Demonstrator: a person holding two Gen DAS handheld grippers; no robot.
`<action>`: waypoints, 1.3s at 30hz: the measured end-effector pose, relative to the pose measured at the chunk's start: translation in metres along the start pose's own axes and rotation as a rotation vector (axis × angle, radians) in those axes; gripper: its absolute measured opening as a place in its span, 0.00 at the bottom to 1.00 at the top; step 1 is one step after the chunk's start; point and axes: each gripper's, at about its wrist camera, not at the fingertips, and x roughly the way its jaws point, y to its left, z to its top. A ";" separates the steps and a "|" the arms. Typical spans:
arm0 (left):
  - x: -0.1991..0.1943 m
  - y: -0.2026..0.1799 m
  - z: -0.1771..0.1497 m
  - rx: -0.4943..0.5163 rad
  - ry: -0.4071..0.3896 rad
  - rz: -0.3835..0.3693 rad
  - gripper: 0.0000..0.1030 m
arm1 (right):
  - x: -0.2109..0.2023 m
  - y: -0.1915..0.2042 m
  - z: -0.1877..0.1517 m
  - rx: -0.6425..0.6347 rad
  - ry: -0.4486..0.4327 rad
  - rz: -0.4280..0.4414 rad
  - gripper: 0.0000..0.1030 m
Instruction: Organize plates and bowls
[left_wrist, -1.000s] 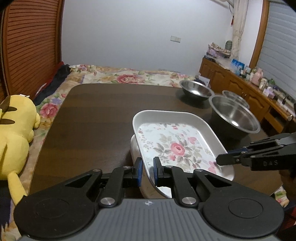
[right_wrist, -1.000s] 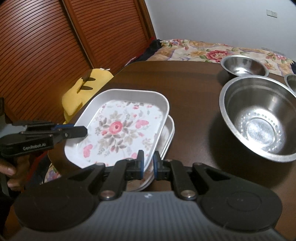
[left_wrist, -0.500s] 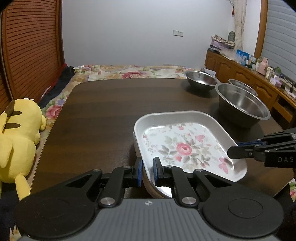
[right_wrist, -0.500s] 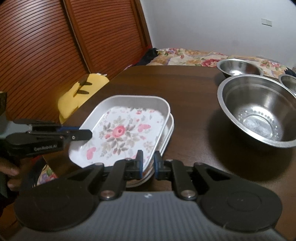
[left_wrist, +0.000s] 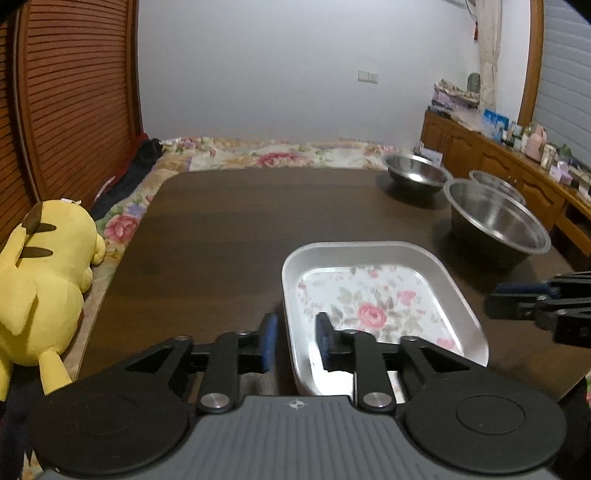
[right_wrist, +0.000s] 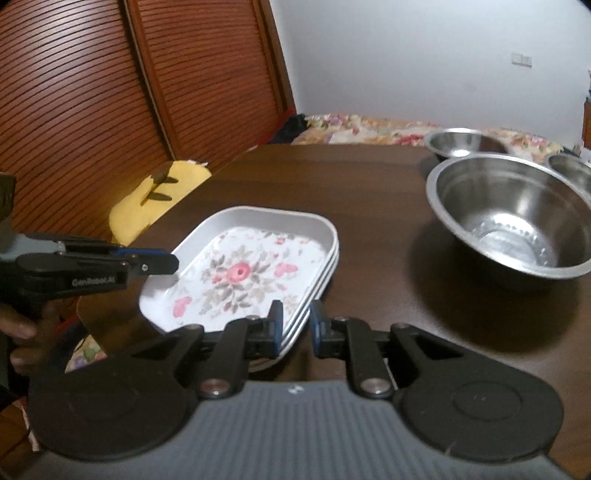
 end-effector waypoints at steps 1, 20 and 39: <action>-0.002 -0.001 0.002 0.001 -0.018 0.001 0.42 | -0.005 -0.002 0.002 -0.001 -0.020 -0.005 0.19; 0.031 -0.095 0.052 0.116 -0.154 -0.121 0.86 | -0.082 -0.113 0.022 -0.006 -0.316 -0.245 0.88; 0.082 -0.155 0.069 0.144 -0.131 -0.263 0.73 | -0.043 -0.158 0.002 0.102 -0.334 -0.253 0.86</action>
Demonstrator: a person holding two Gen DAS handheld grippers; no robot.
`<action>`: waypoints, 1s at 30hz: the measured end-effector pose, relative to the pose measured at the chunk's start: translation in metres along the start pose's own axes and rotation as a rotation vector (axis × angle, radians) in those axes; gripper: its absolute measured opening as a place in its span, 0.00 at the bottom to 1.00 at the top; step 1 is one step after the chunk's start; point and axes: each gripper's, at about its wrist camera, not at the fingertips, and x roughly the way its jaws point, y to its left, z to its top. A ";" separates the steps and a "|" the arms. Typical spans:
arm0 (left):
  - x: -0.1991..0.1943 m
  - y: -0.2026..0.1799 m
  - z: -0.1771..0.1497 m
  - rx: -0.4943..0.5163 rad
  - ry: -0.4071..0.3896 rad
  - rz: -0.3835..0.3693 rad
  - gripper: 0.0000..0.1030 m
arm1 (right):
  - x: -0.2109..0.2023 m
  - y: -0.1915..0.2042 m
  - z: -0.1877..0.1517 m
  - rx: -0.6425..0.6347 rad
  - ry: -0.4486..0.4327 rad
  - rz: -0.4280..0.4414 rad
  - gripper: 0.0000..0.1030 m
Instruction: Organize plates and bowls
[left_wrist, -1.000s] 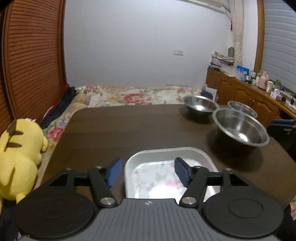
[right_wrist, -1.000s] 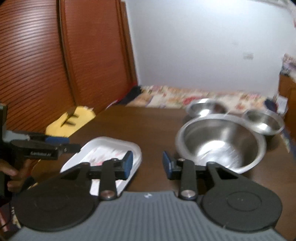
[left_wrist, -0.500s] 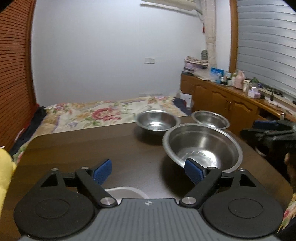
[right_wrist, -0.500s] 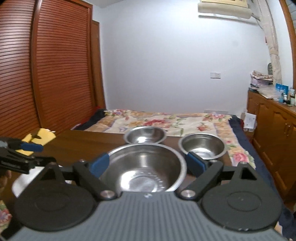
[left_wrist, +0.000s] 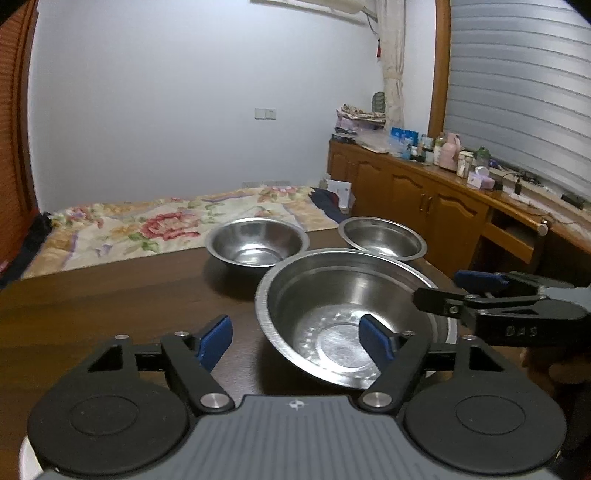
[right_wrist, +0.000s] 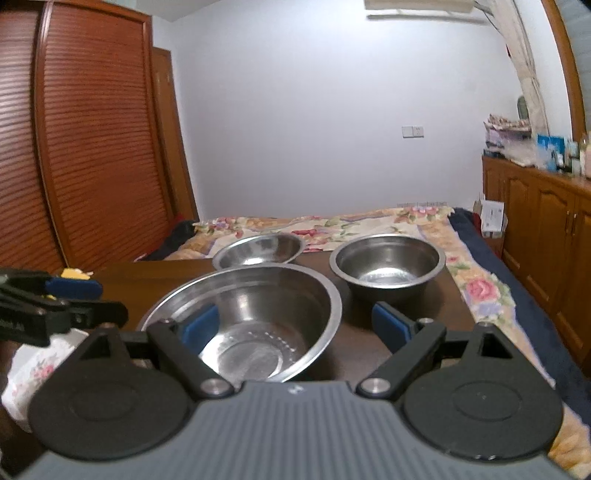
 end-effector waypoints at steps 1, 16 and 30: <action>0.003 0.002 -0.001 -0.013 0.003 -0.006 0.71 | 0.002 -0.001 -0.001 0.006 0.002 -0.001 0.84; 0.030 0.002 -0.004 -0.042 0.070 0.033 0.44 | 0.022 -0.004 -0.005 0.000 0.077 -0.049 0.51; 0.033 0.000 -0.004 -0.048 0.093 0.032 0.33 | 0.023 -0.008 -0.007 0.051 0.098 0.002 0.31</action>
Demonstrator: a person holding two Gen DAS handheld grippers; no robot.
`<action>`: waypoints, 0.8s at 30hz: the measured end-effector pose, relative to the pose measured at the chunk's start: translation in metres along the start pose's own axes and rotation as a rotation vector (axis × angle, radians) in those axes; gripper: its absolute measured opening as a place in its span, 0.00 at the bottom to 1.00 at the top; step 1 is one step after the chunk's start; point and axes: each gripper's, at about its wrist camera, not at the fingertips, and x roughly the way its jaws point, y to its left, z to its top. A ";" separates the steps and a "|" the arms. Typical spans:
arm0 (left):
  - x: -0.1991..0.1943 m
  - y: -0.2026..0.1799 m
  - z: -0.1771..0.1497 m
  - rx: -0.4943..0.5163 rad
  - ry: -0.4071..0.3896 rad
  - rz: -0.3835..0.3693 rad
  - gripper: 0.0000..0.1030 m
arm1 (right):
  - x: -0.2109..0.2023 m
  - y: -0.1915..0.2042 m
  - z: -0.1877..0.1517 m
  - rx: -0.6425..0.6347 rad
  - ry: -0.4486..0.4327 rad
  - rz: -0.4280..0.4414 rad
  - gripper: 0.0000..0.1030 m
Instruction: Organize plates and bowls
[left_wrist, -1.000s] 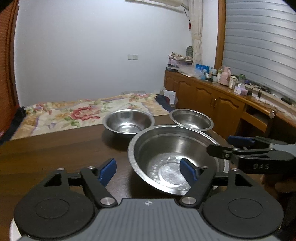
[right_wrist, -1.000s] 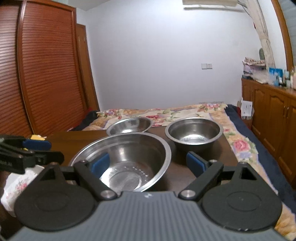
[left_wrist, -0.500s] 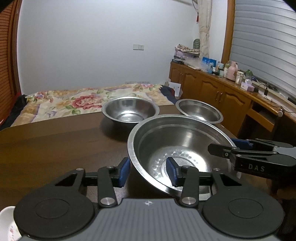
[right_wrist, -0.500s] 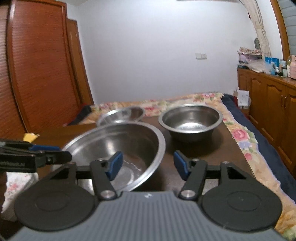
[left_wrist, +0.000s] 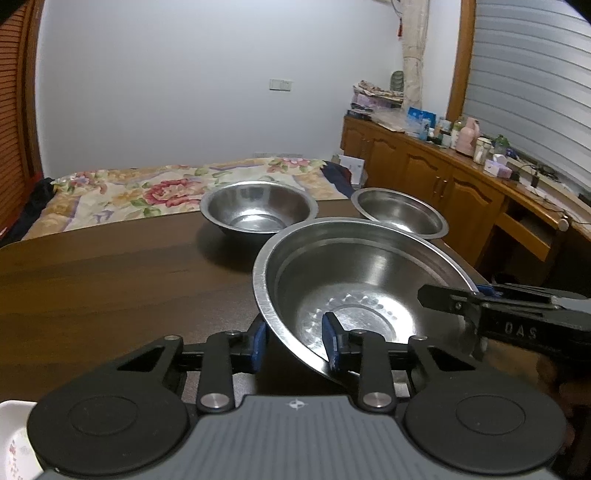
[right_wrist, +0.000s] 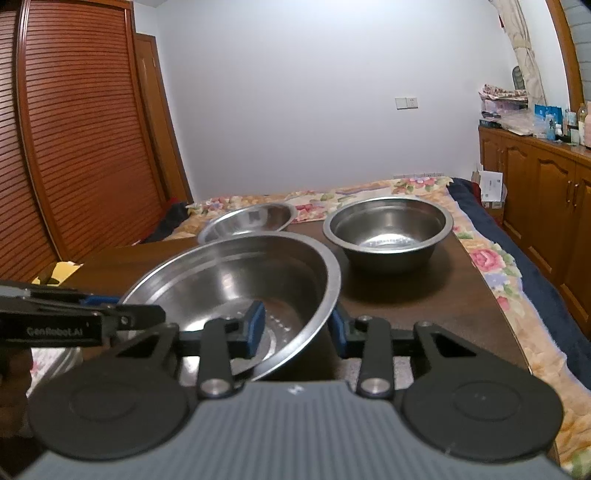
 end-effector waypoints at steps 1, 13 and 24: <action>-0.001 0.000 0.000 -0.001 0.001 -0.005 0.33 | 0.000 -0.002 0.000 0.017 0.004 0.009 0.31; -0.035 -0.004 -0.005 -0.001 -0.045 -0.070 0.32 | -0.024 -0.008 -0.002 0.110 -0.009 0.082 0.28; -0.065 -0.003 -0.019 0.020 -0.068 -0.080 0.32 | -0.045 0.002 -0.001 0.070 -0.015 0.099 0.28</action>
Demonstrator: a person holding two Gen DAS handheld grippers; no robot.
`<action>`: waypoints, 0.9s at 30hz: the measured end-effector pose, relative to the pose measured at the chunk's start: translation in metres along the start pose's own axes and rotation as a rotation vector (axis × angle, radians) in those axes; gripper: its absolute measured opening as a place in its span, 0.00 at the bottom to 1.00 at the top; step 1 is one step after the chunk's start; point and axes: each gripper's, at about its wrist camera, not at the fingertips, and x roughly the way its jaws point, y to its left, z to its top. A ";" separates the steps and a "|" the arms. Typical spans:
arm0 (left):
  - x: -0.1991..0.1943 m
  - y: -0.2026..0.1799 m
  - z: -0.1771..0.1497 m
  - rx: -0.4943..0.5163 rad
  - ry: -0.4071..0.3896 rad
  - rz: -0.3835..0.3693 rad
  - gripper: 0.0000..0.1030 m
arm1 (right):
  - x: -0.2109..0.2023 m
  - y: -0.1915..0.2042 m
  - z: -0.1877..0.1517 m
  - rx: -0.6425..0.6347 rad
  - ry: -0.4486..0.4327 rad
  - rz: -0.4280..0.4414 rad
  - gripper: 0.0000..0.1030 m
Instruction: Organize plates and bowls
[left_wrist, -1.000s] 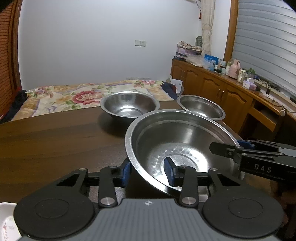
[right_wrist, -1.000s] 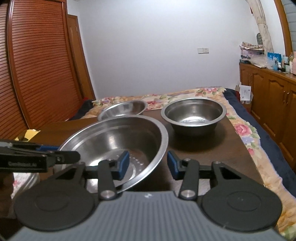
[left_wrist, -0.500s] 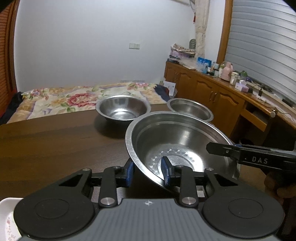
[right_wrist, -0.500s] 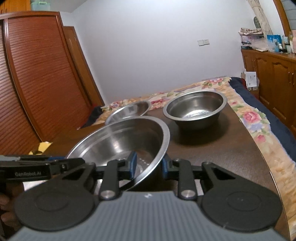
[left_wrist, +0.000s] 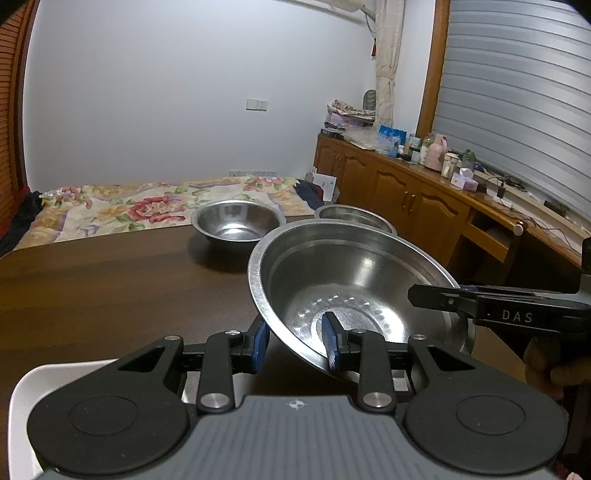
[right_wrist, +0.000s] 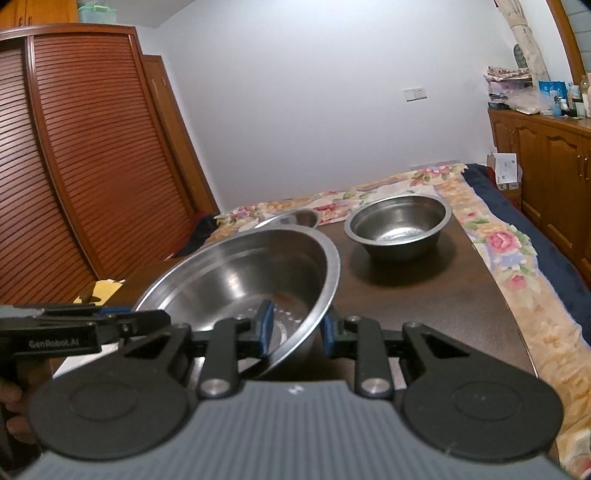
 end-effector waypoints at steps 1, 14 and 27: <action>-0.003 0.000 -0.002 0.007 -0.002 0.001 0.33 | -0.001 0.002 -0.002 -0.005 0.000 0.003 0.28; -0.028 0.005 -0.018 0.016 0.006 -0.005 0.33 | -0.012 0.020 -0.013 -0.045 0.018 0.036 0.28; -0.019 -0.001 -0.032 0.035 0.058 -0.008 0.33 | -0.018 0.021 -0.030 -0.057 0.050 0.004 0.28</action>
